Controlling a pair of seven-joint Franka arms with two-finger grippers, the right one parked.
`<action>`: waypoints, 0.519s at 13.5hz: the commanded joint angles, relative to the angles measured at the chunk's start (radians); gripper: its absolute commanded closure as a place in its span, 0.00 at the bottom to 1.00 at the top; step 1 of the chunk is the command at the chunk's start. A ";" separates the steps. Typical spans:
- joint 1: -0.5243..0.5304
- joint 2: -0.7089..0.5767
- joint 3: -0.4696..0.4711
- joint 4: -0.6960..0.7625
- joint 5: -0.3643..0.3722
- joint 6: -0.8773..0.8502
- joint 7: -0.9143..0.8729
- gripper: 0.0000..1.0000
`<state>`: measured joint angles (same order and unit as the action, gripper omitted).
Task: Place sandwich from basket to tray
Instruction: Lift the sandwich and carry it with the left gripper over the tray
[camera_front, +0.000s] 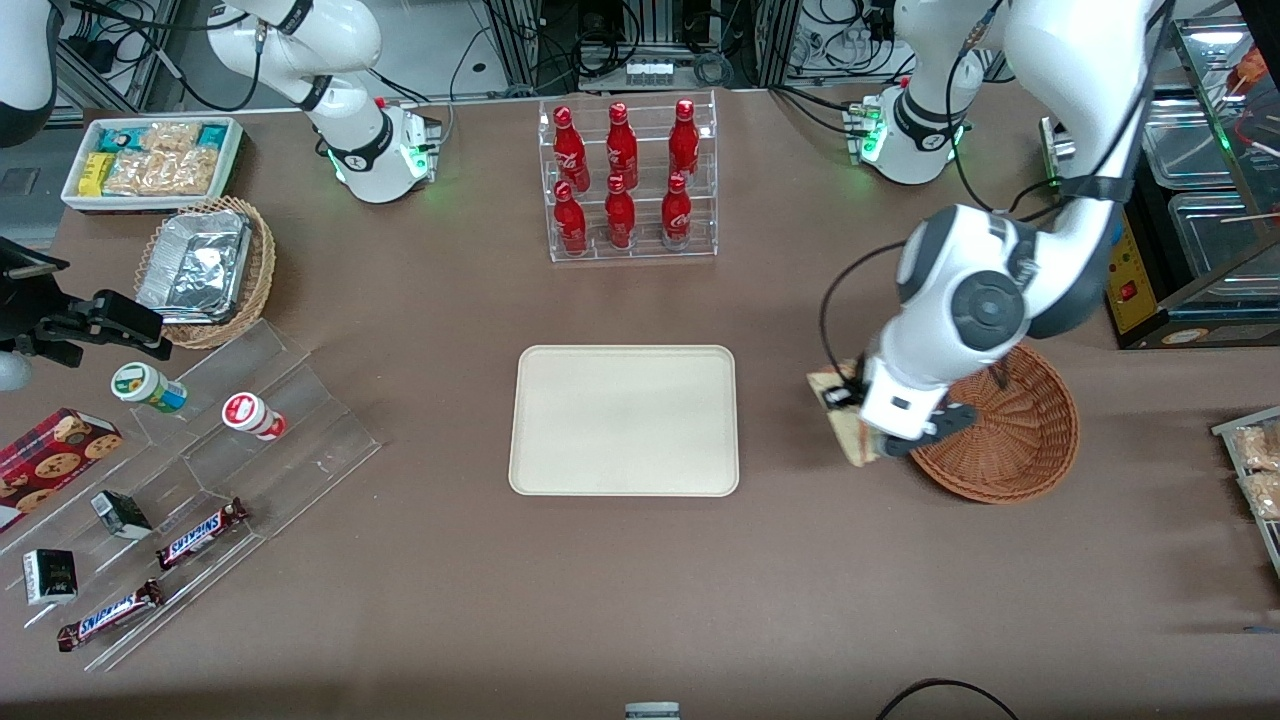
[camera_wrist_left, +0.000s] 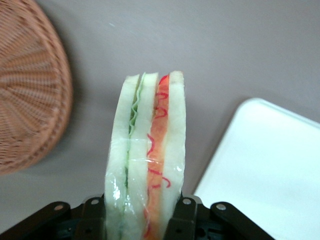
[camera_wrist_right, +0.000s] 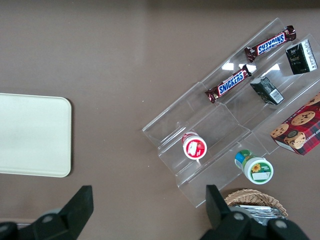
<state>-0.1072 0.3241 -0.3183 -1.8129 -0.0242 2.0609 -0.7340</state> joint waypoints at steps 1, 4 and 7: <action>-0.061 0.013 -0.042 0.050 0.007 -0.024 -0.010 0.60; -0.135 0.021 -0.045 0.061 0.020 -0.025 -0.057 0.60; -0.201 0.102 -0.053 0.064 0.098 -0.012 -0.050 0.56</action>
<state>-0.2726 0.3546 -0.3719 -1.7833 0.0270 2.0536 -0.7753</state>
